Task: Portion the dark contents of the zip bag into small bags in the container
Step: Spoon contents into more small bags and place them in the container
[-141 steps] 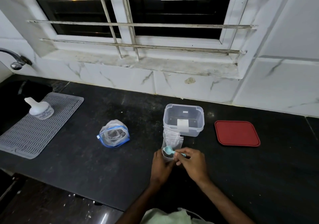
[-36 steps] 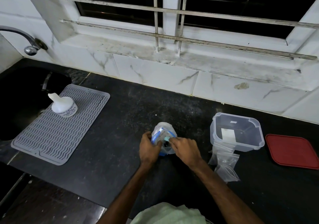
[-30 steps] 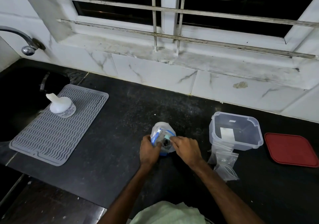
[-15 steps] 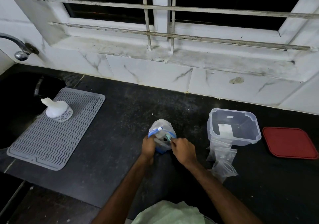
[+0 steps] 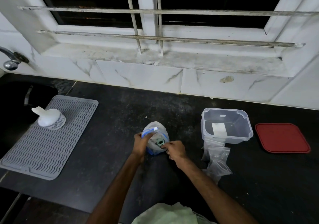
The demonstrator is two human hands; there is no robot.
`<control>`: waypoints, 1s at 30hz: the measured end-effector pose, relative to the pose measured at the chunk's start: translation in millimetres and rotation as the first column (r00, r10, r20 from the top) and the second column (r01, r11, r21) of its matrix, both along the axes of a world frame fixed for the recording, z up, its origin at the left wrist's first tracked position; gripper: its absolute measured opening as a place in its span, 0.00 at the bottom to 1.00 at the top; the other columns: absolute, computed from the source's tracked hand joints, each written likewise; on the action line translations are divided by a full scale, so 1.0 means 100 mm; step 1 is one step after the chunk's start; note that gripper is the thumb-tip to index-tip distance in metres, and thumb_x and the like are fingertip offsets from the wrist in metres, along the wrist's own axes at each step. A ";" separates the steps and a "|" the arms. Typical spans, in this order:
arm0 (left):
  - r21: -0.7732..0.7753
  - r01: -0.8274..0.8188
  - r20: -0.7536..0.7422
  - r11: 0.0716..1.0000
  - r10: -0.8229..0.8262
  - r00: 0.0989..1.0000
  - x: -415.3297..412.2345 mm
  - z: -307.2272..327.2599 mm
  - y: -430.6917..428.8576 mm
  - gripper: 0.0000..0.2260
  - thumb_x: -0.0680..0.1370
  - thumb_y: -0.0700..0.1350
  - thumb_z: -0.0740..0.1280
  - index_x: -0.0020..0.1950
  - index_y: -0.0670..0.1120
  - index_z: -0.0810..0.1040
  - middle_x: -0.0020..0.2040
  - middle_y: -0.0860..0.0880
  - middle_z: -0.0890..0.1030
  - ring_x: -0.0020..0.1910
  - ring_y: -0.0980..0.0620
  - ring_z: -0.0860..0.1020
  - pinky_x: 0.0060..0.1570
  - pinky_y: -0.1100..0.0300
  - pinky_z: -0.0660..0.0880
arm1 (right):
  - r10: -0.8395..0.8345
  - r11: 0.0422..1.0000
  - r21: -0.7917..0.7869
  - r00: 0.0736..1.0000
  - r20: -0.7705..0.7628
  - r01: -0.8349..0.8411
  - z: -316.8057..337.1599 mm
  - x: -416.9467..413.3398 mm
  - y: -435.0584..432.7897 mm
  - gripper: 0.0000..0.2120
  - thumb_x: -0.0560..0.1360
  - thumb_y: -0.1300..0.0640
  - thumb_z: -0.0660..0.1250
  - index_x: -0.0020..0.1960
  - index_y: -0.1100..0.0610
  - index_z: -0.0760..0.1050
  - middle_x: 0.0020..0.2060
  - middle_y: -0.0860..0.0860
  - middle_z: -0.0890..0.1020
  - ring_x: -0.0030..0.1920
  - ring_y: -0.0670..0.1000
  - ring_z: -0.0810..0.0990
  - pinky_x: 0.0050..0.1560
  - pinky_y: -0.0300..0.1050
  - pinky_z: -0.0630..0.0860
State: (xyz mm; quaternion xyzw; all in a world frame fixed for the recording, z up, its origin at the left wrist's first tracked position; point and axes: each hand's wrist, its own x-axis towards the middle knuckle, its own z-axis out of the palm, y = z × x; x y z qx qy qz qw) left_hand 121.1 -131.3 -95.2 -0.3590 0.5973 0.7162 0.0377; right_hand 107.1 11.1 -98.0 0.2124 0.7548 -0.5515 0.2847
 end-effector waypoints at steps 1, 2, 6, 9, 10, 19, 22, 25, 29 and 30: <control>-0.030 0.022 0.007 0.999 -0.021 1.000 0.00 0.01 -0.01 0.26 0.70 0.48 0.77 0.60 0.39 0.71 0.52 0.40 0.81 0.50 0.43 0.83 0.47 0.48 0.82 | 0.004 1.000 0.014 1.000 0.002 -0.005 0.02 0.00 -0.02 0.05 0.69 0.59 0.71 0.36 0.61 0.81 0.21 0.51 0.73 0.20 0.47 0.68 0.22 0.40 0.63; -0.070 0.056 0.006 0.996 -0.055 0.998 -0.03 -0.03 -0.02 0.26 0.69 0.50 0.78 0.59 0.39 0.74 0.52 0.40 0.82 0.50 0.43 0.83 0.48 0.47 0.82 | 0.011 0.999 0.032 1.000 0.002 -0.011 0.02 0.00 -0.04 0.06 0.68 0.59 0.71 0.37 0.62 0.82 0.21 0.51 0.74 0.20 0.48 0.69 0.23 0.41 0.65; -0.384 0.163 0.165 0.909 -0.106 0.980 -0.11 -0.15 -0.09 0.20 0.68 0.56 0.75 0.49 0.41 0.83 0.45 0.41 0.85 0.46 0.44 0.84 0.49 0.45 0.81 | 0.054 0.985 0.166 0.999 -0.009 -0.051 -0.05 -0.04 -0.11 0.11 0.65 0.53 0.69 0.40 0.61 0.82 0.28 0.53 0.80 0.27 0.51 0.76 0.32 0.49 0.77; -0.514 0.216 0.297 0.830 -0.064 0.953 -0.17 -0.10 -0.08 0.15 0.75 0.49 0.70 0.54 0.38 0.81 0.50 0.39 0.83 0.51 0.41 0.82 0.53 0.48 0.79 | 0.124 0.950 0.295 0.991 -0.057 -0.102 0.05 -0.03 -0.13 0.14 0.69 0.49 0.66 0.45 0.59 0.82 0.41 0.55 0.85 0.39 0.54 0.83 0.39 0.49 0.81; -0.540 0.238 0.319 0.808 -0.065 0.946 -0.19 -0.06 -0.07 0.15 0.76 0.48 0.68 0.56 0.37 0.80 0.52 0.38 0.83 0.54 0.40 0.81 0.54 0.49 0.78 | 0.161 0.927 0.352 0.984 -0.070 -0.127 0.14 -0.02 -0.12 0.14 0.72 0.49 0.66 0.49 0.58 0.81 0.45 0.55 0.85 0.44 0.55 0.83 0.39 0.46 0.79; -0.250 0.016 0.208 0.968 0.038 0.977 -0.23 -0.18 -0.06 0.11 0.80 0.43 0.61 0.55 0.38 0.78 0.51 0.40 0.82 0.50 0.43 0.81 0.53 0.46 0.80 | 0.282 0.855 0.476 0.955 -0.089 -0.208 0.20 -0.03 0.00 0.12 0.77 0.51 0.64 0.53 0.57 0.80 0.48 0.53 0.83 0.47 0.52 0.82 0.40 0.42 0.71; -0.198 -0.050 0.071 0.979 0.065 0.995 -0.20 -0.11 -0.02 0.09 0.79 0.37 0.60 0.51 0.38 0.80 0.45 0.41 0.82 0.46 0.43 0.81 0.45 0.51 0.79 | 0.227 0.941 0.273 0.972 -0.068 -0.201 0.13 -0.02 0.02 0.11 0.76 0.53 0.65 0.50 0.58 0.83 0.34 0.52 0.81 0.33 0.48 0.79 0.34 0.46 0.76; -0.196 -0.047 0.006 0.980 0.049 0.999 -0.18 -0.11 -0.05 0.10 0.77 0.35 0.60 0.50 0.37 0.81 0.45 0.39 0.83 0.46 0.41 0.82 0.44 0.51 0.79 | 0.136 0.989 0.050 0.991 0.003 -0.136 0.17 0.00 0.10 0.09 0.77 0.55 0.66 0.52 0.57 0.83 0.25 0.50 0.74 0.20 0.44 0.67 0.21 0.38 0.64; -0.250 -0.092 0.053 0.964 0.109 0.993 -0.19 -0.13 -0.07 0.11 0.80 0.38 0.60 0.54 0.37 0.80 0.47 0.41 0.82 0.43 0.46 0.80 0.43 0.53 0.77 | 0.116 0.993 -0.016 0.993 0.025 -0.116 0.30 0.01 0.12 0.08 0.76 0.55 0.67 0.52 0.55 0.82 0.27 0.50 0.76 0.23 0.45 0.67 0.22 0.37 0.62; -0.290 -0.090 0.078 0.953 0.117 0.990 -0.19 -0.15 -0.06 0.11 0.80 0.40 0.60 0.55 0.38 0.80 0.49 0.41 0.82 0.45 0.46 0.80 0.44 0.52 0.77 | 0.099 0.995 -0.019 0.995 0.010 -0.099 0.33 0.01 0.11 0.08 0.76 0.54 0.67 0.52 0.54 0.82 0.28 0.50 0.76 0.24 0.45 0.68 0.23 0.37 0.63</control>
